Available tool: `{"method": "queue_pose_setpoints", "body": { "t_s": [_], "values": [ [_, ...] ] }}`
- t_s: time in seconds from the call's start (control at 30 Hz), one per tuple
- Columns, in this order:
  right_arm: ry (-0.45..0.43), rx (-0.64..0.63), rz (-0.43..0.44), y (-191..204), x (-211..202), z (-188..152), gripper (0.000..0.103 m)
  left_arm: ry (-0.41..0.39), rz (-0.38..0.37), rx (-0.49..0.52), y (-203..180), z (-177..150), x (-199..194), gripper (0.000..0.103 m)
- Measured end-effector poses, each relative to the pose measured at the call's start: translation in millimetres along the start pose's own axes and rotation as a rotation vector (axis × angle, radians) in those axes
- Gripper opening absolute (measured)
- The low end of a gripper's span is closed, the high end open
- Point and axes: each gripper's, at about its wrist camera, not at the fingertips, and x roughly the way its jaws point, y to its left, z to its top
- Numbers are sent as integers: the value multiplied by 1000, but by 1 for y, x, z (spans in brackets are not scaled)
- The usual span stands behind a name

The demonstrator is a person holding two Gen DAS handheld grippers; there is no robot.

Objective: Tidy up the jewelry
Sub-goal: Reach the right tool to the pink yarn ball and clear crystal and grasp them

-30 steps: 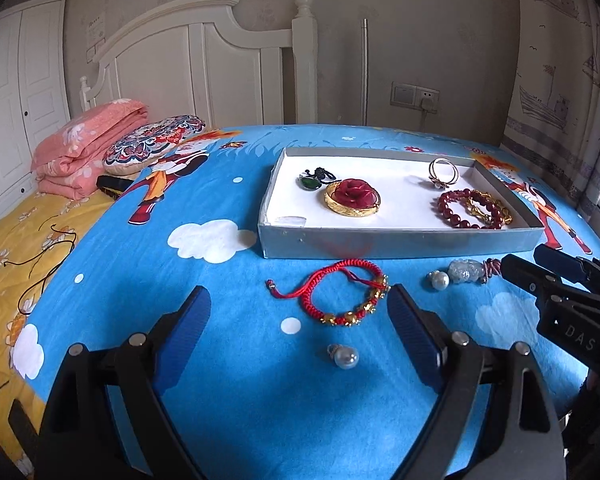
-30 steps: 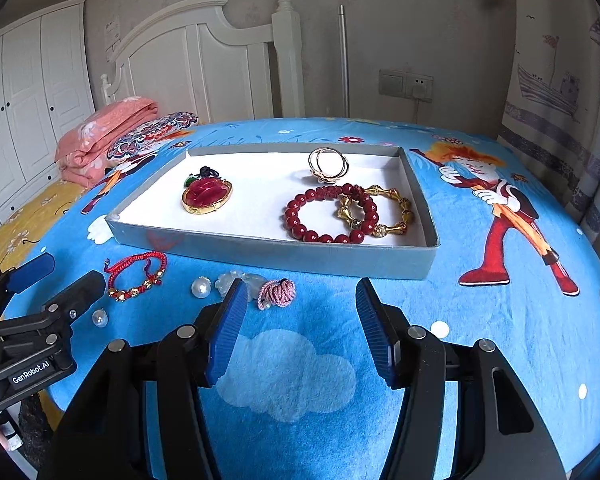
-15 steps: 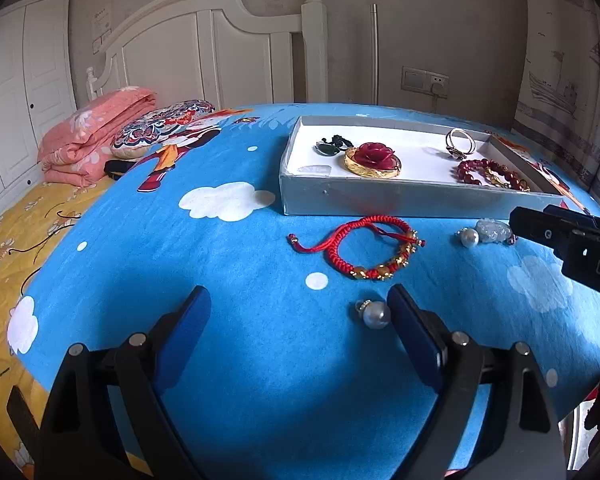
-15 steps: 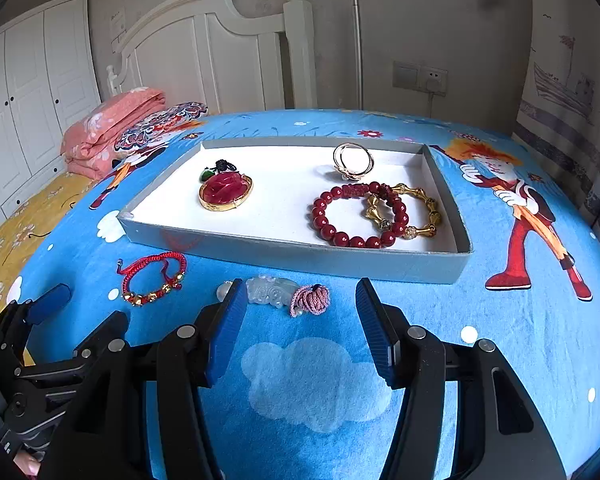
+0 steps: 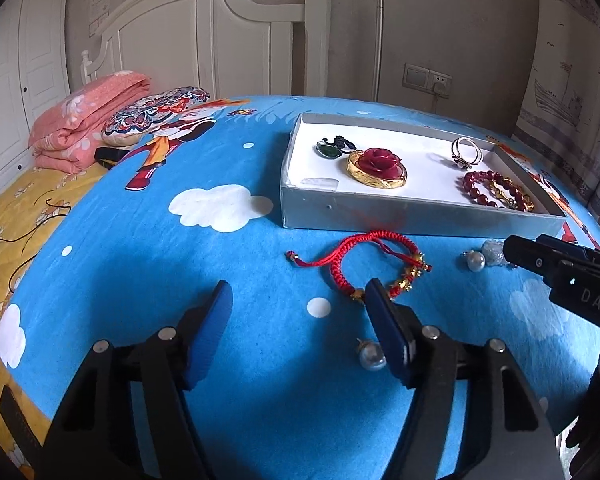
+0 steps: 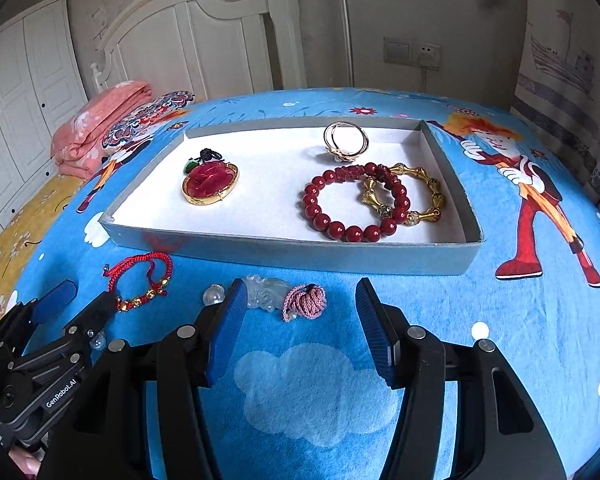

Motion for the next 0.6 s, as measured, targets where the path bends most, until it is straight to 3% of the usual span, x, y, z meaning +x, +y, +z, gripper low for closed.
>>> {"method": "queue_pose_setpoints", "body": {
  "t_s": [0.4,0.6],
  "values": [
    [53,-34,7,17,15,13,47,6,-7,21,3,-4,1,73],
    [74,-79,33,20,8,2,27,-14,21,25,12,-10,0,83]
  ]
}}
